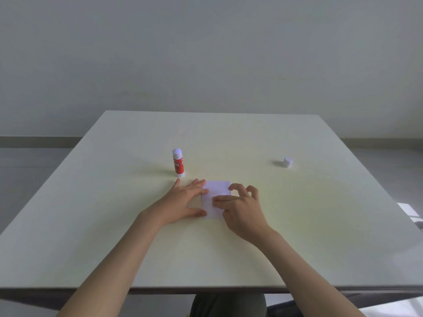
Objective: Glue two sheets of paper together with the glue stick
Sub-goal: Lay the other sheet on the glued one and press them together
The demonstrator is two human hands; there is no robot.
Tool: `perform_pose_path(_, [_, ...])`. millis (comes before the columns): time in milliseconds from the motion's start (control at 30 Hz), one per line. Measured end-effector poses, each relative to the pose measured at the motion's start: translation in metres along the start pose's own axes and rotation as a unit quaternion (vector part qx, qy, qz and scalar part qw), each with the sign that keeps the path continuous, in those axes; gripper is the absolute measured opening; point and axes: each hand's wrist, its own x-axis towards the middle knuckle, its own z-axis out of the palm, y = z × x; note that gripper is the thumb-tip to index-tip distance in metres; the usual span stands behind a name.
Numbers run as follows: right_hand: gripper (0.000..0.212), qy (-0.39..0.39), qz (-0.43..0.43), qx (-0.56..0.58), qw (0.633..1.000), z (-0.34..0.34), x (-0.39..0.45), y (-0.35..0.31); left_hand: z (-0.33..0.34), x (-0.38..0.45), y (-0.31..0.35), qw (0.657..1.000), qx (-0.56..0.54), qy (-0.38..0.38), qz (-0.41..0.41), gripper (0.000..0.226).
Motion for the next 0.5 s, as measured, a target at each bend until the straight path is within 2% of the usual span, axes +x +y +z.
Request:
perform_pose_path(200, [0.042,-0.017,-0.013,0.0,1.0,-0.004,0.004,-0.002,0.002,0.001,0.0,1.0,0.019,0.007,-0.003,0.066])
perform_pose_path(367, [0.036,0.048,-0.064,-0.032,0.996,-0.005,-0.005,-0.018,0.002,0.0,0.002,1.0,-0.003,0.006,-0.015,0.066])
perform_pose_path(500, [0.036,0.07,-0.052,-0.061,0.994,-0.004,-0.014,-0.005,0.0,-0.001,0.003,1.0,0.002,-0.009,-0.021,0.066])
